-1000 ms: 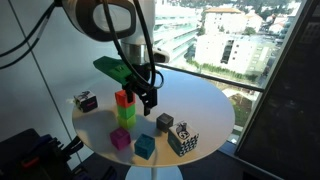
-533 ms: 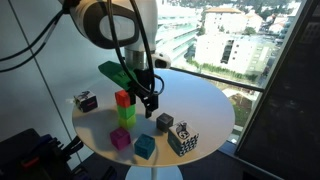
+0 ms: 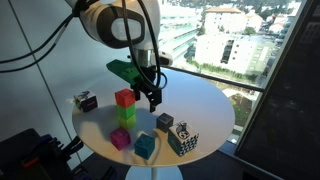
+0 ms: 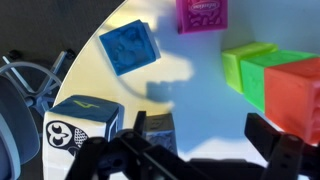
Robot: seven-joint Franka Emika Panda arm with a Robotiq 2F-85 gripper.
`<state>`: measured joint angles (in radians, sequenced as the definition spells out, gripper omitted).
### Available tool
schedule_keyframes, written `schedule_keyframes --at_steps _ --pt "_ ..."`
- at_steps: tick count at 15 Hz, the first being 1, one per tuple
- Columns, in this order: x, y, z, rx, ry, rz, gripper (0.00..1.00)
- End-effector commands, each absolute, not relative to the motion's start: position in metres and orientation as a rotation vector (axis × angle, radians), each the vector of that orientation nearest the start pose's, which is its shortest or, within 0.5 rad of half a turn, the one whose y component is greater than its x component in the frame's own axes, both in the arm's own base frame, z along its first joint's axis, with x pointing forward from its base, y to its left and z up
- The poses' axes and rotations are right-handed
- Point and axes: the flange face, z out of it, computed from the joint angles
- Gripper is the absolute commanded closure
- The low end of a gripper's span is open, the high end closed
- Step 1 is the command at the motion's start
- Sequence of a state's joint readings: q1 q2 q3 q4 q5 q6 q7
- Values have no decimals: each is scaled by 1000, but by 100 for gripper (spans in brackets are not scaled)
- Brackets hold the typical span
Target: Pick up the gray block and put it on the orange block
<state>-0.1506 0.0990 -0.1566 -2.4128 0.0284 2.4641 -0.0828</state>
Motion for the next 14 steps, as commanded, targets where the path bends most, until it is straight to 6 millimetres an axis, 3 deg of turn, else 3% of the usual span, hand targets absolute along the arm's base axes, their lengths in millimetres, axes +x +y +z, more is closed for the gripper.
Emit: schedule_keyframes --at_steps 1,14 --pt "488 -148 264 -3111 412 35 0" --pt "534 -154 229 -3130 420 38 0"
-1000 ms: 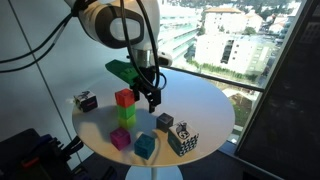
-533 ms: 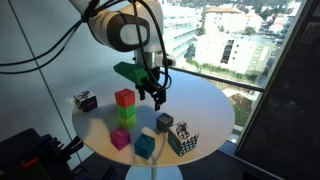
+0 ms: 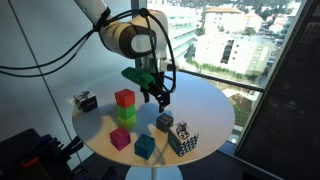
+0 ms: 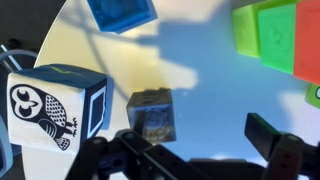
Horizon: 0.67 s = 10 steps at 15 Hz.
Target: Pick up the gray block and put it on the orange block
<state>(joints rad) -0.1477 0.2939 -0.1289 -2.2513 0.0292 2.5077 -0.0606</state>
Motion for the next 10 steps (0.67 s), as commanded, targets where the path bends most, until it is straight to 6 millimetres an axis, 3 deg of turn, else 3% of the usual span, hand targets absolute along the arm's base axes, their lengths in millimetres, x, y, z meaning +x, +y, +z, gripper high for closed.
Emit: schedule_keyframes --at_steps 1,10 --pt "537 -156 227 -3130 424 42 0" --pt "554 -180 209 -3167 434 46 0"
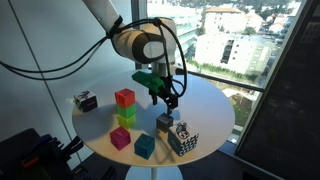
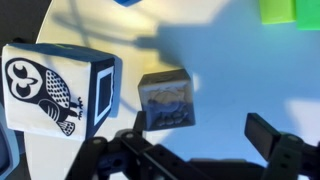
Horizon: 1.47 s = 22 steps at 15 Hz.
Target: Pick up the gray block and put it on the orange block
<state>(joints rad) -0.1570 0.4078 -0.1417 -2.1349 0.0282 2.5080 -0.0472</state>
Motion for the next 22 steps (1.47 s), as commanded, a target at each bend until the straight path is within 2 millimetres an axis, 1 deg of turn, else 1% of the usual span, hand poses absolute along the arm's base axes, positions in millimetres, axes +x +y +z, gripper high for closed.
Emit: schedule_keyframes --at_steps 1,6,12,20,21,22 --pt "555 -183 207 -3169 438 49 0" --pt "552 -191 196 -3170 440 76 0" --pt "550 -191 184 -3167 396 104 0" --pt "551 -190 175 -3175 355 104 0" --pt "551 -190 174 -3180 360 104 25" --pt "551 -190 172 -3185 361 103 27"
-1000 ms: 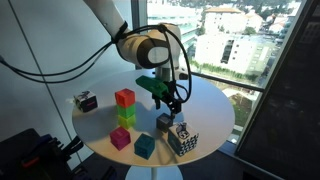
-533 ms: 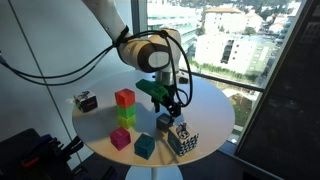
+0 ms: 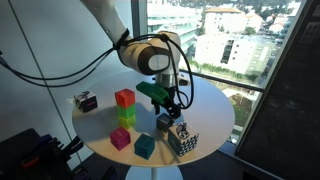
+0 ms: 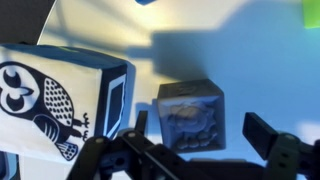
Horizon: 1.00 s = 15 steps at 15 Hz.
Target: Pick up the gray block and put it on the orange block
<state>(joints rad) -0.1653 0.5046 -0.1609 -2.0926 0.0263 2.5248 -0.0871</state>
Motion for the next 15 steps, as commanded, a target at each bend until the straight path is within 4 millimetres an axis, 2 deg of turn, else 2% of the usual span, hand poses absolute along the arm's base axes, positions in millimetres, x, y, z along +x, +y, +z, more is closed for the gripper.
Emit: schedule_keyframes --at_steps 1,5,9,15 --pt "550 -189 170 -3188 365 104 34" --pt "550 -186 174 -3197 405 110 66" --pt "549 -182 200 -3186 457 103 72" --pt "546 -178 261 -3215 478 63 72"
